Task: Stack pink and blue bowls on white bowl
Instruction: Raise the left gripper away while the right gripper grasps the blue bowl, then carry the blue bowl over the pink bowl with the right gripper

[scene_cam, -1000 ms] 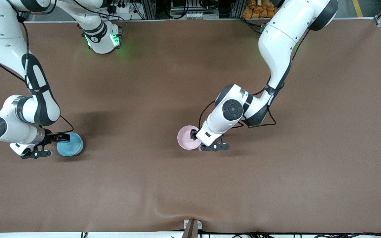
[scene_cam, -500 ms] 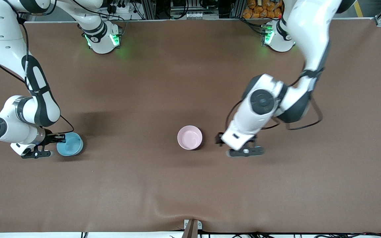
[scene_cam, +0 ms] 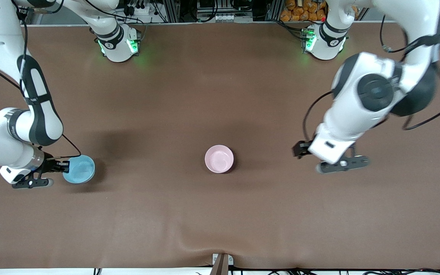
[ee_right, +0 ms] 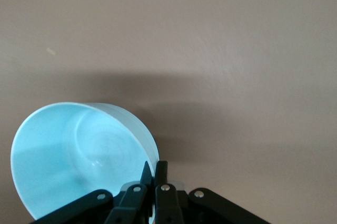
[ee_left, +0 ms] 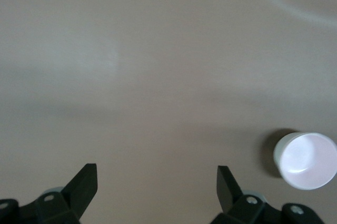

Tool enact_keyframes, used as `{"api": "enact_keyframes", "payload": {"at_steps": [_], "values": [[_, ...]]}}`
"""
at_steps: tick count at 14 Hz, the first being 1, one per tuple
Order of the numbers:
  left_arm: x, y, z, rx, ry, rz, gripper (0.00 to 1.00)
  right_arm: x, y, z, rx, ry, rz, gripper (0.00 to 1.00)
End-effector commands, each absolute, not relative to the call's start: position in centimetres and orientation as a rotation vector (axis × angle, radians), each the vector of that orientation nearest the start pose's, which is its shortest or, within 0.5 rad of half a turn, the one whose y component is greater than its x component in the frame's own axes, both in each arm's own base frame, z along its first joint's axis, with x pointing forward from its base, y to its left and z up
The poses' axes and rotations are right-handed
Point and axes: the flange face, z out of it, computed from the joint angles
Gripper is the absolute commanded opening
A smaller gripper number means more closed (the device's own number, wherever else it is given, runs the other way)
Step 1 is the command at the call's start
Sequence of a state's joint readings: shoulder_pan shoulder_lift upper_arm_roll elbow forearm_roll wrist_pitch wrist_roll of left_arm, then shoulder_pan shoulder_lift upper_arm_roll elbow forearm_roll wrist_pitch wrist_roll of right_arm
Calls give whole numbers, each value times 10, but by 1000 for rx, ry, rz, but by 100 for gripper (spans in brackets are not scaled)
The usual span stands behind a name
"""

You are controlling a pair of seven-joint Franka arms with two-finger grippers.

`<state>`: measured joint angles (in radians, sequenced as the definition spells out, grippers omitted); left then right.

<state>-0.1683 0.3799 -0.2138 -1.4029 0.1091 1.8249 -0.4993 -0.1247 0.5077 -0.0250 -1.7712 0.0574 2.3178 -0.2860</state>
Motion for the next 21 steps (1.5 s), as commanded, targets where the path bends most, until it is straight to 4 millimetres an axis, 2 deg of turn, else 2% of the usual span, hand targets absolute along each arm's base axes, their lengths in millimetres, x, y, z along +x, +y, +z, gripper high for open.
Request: {"api": "enact_keyframes", "payload": {"at_steps": [1,2,4,5,6,7,8,9,11,12,14,15,16,18,21], "values": [[622,-178,538,-3124,-73,-46,100,655,-58,330,-3079,-185,-137,0],[609,-171,551,-3105,-28,14,100,657,-42,342,-3068,-132,-135,0],[590,-139,591,-3088,10,7,100,656,-4,359,-3038,-39,-89,0],[579,-130,605,-3104,34,19,100,654,20,366,-3018,2,-68,0],[568,-111,625,-3122,-2,12,100,650,46,374,-2988,38,-52,0],[550,-103,637,-3119,17,49,100,647,70,378,-2949,82,-34,0],[530,-85,651,-3115,38,42,100,644,95,382,-2887,126,-17,0],[520,-74,656,-3112,40,31,100,641,117,384,-2840,143,0,0],[522,-60,659,-3112,63,25,100,628,175,389,-2804,226,40,0],[525,-54,658,-3114,64,21,100,619,212,391,-2801,301,61,0],[528,-59,654,-3111,78,20,100,604,277,394,-2763,427,29,0],[527,-61,655,-3110,75,17,100,599,306,385,-2731,493,7,0],[527,-60,655,-3109,78,20,100,594,328,372,-2713,534,-10,0],[529,-53,652,-3113,62,30,100,584,353,351,-2732,548,-4,0],[533,-56,647,-3115,62,42,100,566,389,334,-2763,595,21,0]]}}
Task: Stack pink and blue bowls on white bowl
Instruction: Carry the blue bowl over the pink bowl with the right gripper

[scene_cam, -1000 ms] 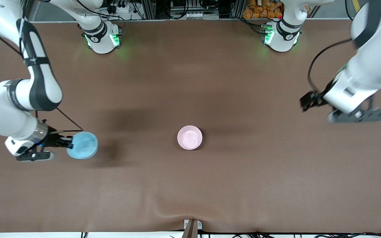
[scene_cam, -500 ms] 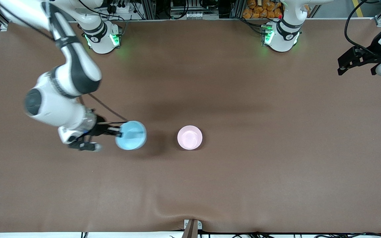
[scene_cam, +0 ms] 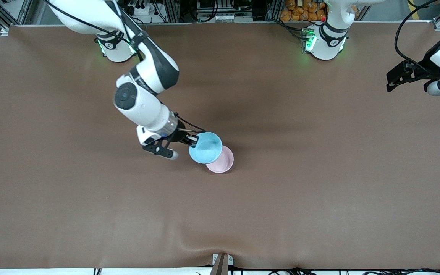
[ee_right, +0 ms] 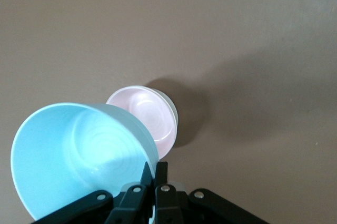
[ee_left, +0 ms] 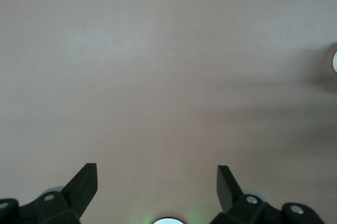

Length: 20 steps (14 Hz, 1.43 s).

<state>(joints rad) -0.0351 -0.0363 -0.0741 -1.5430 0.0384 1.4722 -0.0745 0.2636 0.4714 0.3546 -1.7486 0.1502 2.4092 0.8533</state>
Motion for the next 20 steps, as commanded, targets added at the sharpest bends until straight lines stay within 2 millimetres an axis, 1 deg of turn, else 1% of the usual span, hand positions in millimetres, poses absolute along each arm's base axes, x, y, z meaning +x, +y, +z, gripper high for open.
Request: {"api": "enact_keyframes", "payload": {"at_steps": [1,3,4,6,7,8,9,10,13,15,18,20], "values": [[533,-58,647,-3114,67,42,100,564,395,327,-2778,628,17,0],[533,-63,646,-3116,74,42,100,553,410,307,-2815,680,15,0],[534,-63,646,-3116,72,40,100,549,418,303,-2820,697,12,0],[536,-62,644,-3136,77,45,100,552,434,299,-2795,749,21,0],[536,-63,643,-3160,75,52,100,554,438,291,-2795,752,31,0],[537,-62,643,-3171,79,53,100,562,435,288,-2796,762,15,0],[537,-66,642,-3168,79,55,100,563,436,287,-2800,757,3,0],[539,-65,640,-3168,71,58,100,565,435,284,-2807,762,-7,0],[540,-61,640,-3165,63,50,100,557,445,271,-2831,759,-13,0],[540,-59,640,-3166,59,50,100,557,448,268,-2801,775,-40,0],[541,-58,639,-3169,52,53,100,557,446,259,-2807,781,-31,0],[544,-59,633,-3166,39,69,100,559,442,256,-2814,789,-33,0]]}}
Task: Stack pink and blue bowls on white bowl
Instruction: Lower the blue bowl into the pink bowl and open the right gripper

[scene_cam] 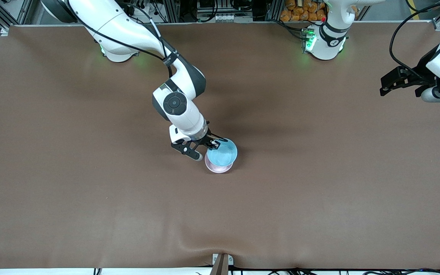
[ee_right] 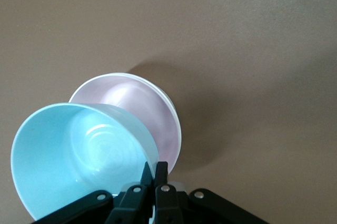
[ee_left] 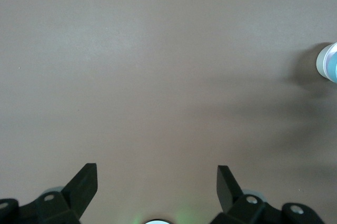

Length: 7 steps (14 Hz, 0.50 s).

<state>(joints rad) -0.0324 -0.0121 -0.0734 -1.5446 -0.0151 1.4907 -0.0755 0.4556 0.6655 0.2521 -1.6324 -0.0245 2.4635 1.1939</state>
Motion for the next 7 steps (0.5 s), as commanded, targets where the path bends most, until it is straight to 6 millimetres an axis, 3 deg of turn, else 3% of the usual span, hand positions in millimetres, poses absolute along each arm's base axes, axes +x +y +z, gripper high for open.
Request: {"api": "enact_keyframes", "payload": {"at_steps": [1,5,6,7], "values": [[544,-59,633,-3164,39,69,100,561,438,255,-2815,798,-38,0],[546,-57,629,-3169,44,82,100,561,437,248,-2819,803,-31,0],[547,-57,627,-3168,41,89,100,561,437,246,-2820,805,-26,9],[549,-57,624,-3165,41,96,100,561,437,246,-2822,805,-25,38]]}}
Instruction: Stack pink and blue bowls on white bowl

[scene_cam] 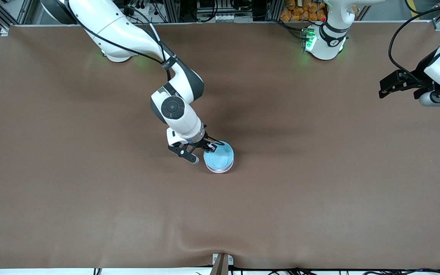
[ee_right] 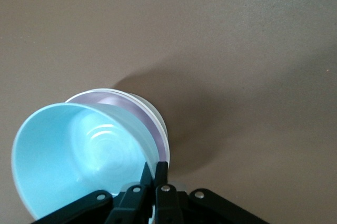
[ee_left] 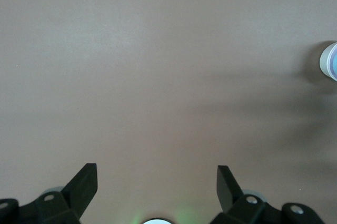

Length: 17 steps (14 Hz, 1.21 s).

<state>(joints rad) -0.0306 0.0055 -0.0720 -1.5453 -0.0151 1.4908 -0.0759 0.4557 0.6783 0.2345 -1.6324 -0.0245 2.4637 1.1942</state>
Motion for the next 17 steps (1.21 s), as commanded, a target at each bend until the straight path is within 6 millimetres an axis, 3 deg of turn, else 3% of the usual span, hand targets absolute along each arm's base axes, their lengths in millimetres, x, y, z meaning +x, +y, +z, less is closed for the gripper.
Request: {"api": "enact_keyframes", "payload": {"at_steps": [1,2,5,7,11,15,17], "values": [[549,-57,624,-3159,45,93,100,561,437,247,-2822,803,-24,81],[549,-57,624,-3159,45,93,100,561,437,248,-2821,805,-23,100],[552,-58,620,-3161,45,95,100,571,428,263,-2809,817,-37,100],[554,-59,616,-3160,43,105,100,586,406,287,-2797,843,-64,100],[553,-63,619,-3162,45,96,100,620,335,326,-2872,758,-72,100],[553,-64,619,-3162,45,96,100,637,242,372,-3015,540,5,100],[554,-62,617,-3164,40,101,100,639,190,404,-3068,383,11,100]]}}
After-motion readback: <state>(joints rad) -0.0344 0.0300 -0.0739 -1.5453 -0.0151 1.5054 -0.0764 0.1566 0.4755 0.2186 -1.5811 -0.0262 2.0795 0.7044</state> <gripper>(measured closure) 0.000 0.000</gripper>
